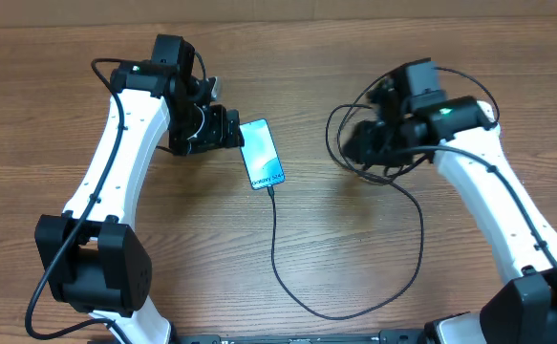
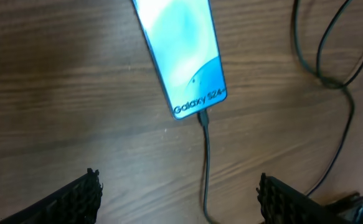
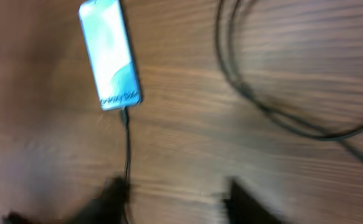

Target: Plug charger to phone and switch on socket

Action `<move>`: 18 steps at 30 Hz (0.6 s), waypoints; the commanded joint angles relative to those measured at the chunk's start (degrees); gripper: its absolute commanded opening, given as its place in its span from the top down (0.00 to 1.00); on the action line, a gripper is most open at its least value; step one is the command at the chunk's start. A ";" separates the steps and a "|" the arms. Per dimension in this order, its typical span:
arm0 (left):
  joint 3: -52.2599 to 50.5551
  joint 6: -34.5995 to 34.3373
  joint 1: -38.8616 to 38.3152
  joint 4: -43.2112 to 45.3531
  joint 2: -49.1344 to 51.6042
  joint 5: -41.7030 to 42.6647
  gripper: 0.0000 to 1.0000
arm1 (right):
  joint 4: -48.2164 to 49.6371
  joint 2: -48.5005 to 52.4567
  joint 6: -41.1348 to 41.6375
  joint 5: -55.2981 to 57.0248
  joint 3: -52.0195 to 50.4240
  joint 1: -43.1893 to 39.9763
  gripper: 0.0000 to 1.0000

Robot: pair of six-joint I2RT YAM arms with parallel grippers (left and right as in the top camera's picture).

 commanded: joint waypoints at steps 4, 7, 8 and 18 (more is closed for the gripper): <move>0.28 4.70 -1.20 -2.99 -0.59 -0.81 0.18 | -4.15 -2.36 4.20 2.12 0.17 4.11 0.18; -0.57 5.60 -3.41 -3.13 -2.49 -1.03 0.18 | -6.56 -4.85 5.35 6.19 0.07 5.99 0.17; -0.96 5.81 -4.17 -3.02 -3.39 -1.09 0.18 | -7.08 -5.75 5.38 7.15 0.07 6.49 0.17; -21.11 5.33 -8.74 6.56 -25.44 -1.46 0.13 | -2.62 -23.39 5.20 11.87 -11.21 9.77 0.15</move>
